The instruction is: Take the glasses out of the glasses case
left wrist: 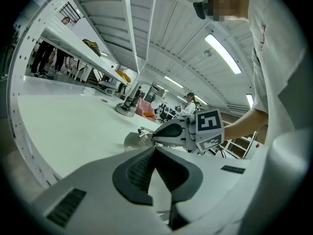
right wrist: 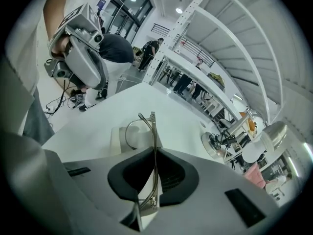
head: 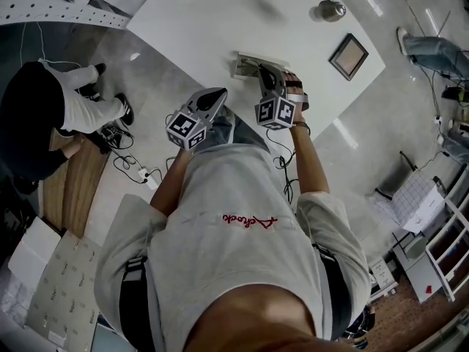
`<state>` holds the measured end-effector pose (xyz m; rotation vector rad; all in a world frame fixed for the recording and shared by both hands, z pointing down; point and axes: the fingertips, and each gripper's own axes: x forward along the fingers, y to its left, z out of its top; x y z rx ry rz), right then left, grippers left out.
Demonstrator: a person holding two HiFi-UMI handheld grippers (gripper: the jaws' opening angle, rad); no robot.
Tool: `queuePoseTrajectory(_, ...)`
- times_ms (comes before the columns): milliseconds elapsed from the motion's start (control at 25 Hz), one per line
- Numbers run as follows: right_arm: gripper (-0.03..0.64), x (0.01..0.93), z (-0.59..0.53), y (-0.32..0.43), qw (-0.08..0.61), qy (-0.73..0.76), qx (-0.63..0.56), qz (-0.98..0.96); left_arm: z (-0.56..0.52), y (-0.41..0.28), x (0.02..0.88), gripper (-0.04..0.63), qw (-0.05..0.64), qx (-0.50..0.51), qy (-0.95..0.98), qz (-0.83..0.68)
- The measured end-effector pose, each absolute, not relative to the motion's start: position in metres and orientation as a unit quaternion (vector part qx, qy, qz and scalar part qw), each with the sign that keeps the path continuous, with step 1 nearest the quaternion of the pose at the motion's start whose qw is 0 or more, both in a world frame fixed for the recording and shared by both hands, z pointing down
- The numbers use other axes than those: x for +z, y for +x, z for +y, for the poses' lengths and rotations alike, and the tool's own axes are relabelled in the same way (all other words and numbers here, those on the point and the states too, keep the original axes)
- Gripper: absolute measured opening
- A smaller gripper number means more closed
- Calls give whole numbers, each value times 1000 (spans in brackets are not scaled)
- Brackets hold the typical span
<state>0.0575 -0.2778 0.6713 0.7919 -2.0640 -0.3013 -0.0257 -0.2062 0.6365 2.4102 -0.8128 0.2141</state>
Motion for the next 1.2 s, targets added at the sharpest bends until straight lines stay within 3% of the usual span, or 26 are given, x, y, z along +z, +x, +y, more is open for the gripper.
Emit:
queuePoseTrajectory(160, 32, 656, -283, 62, 387, 370, -61, -843, -209, -23, 630, -8, 280, 76, 908, -303)
queuePoseTrajectory(400, 32, 621, -289, 69, 190, 474, 129, -850, -216, -24, 621, -8, 262, 71, 916, -296)
queuePoseTrajectory(560, 34, 598, -280, 73, 108, 506, 162, -840, -223, -20, 607, -8, 240, 65, 924, -291)
queuePoseTrajectory(1200, 32, 523, -230, 77, 29, 546, 97, -832, -211, -11, 536, -8, 167, 3, 946, -278)
